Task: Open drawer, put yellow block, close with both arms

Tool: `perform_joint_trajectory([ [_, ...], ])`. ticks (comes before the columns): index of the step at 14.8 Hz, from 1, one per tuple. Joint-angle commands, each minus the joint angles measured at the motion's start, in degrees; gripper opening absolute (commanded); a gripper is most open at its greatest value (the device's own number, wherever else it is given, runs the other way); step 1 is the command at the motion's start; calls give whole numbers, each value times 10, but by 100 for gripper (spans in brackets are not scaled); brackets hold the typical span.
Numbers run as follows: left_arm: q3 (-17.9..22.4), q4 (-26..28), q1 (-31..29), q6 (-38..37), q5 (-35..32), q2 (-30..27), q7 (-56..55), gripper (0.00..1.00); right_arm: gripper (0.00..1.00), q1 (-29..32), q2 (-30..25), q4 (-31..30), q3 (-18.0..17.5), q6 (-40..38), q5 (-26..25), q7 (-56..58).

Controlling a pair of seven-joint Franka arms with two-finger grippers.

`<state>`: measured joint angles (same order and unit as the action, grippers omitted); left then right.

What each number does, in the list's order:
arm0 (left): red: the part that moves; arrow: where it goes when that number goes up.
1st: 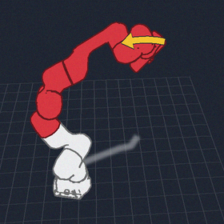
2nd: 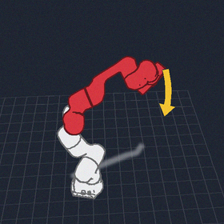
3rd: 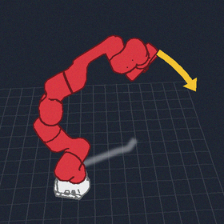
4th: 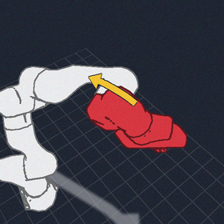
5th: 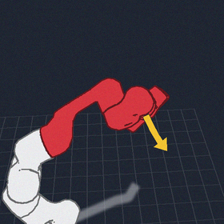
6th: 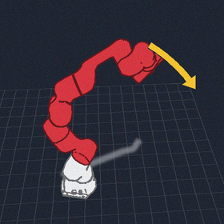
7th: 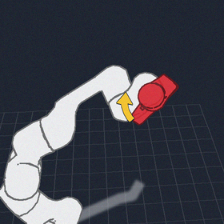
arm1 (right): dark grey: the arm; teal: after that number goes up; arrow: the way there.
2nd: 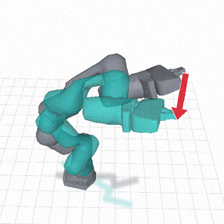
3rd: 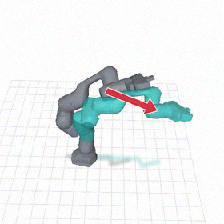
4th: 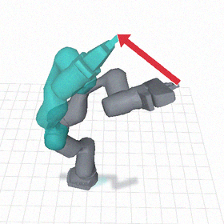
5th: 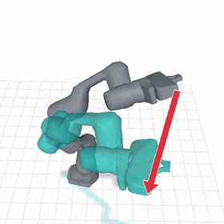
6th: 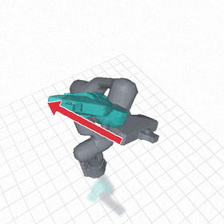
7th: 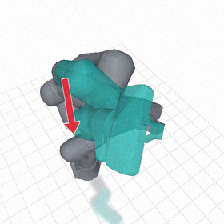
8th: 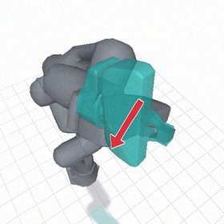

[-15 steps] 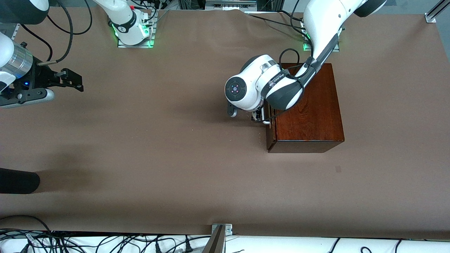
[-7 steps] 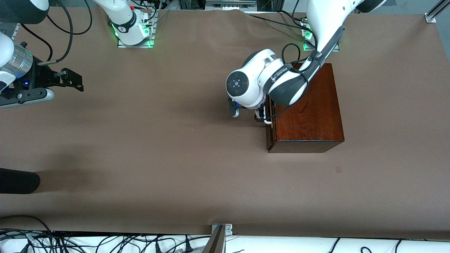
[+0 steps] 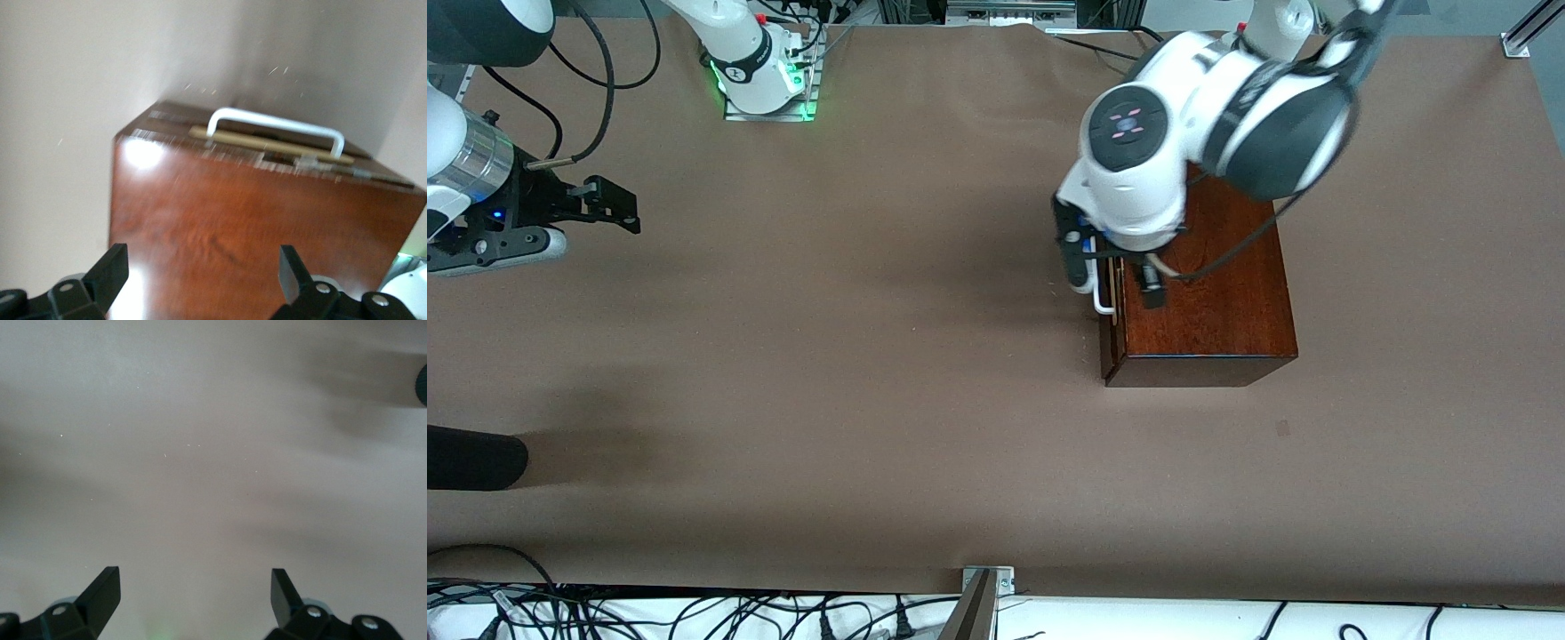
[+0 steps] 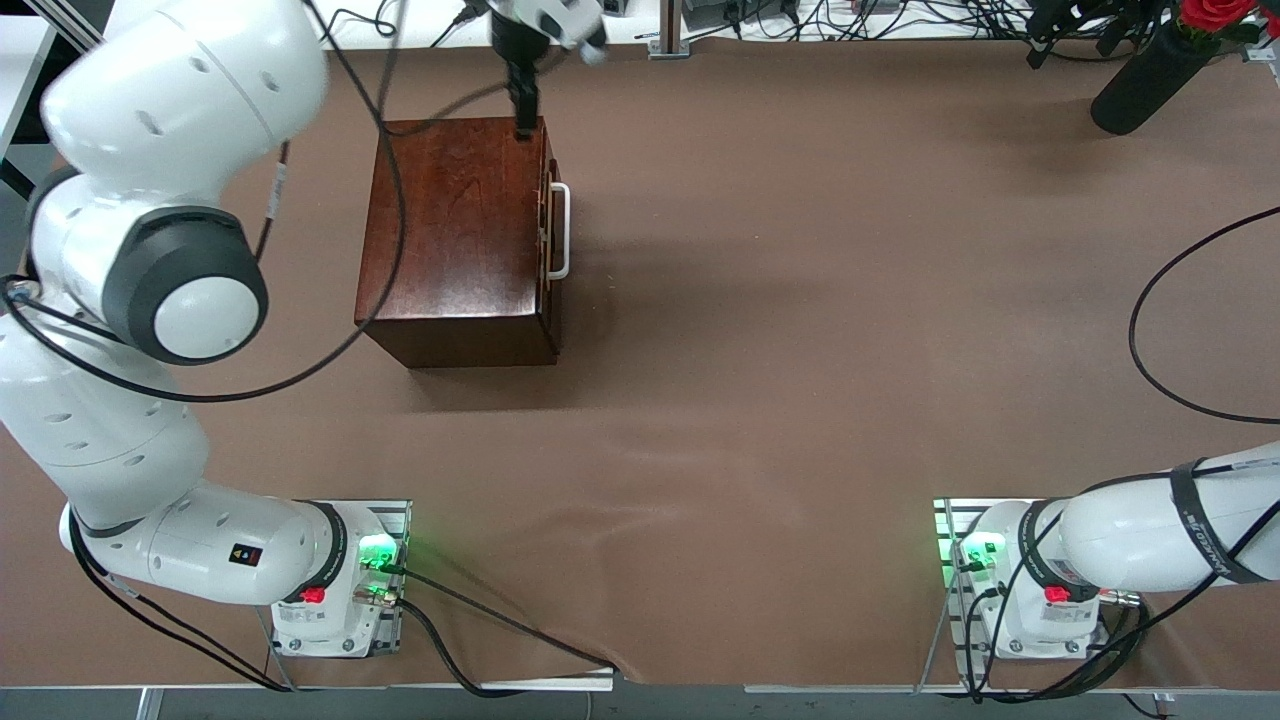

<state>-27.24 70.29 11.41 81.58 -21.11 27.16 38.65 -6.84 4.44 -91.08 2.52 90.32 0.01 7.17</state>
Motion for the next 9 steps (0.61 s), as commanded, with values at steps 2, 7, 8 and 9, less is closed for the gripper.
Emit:
perform_joint_trajectory([
  [2, 17, -63, -35, -48, -4, -24, -5, 100, 100, 2, 3, 8, -6, -5, -4, -7],
  [7, 165, 46, -39, 10, 119, -141, -175, 100, 100, 2, 4, 8, -6, -5, -4, -7],
  [8, 186, 82, -52, 37, 154, -171, -215, 100, 100, 2, 4, 8, -6, -5, -4, -6],
  [9, 199, 109, -59, 57, 176, -192, -240, 100, 100, 2, 4, 9, -6, -5, -4, -5],
])
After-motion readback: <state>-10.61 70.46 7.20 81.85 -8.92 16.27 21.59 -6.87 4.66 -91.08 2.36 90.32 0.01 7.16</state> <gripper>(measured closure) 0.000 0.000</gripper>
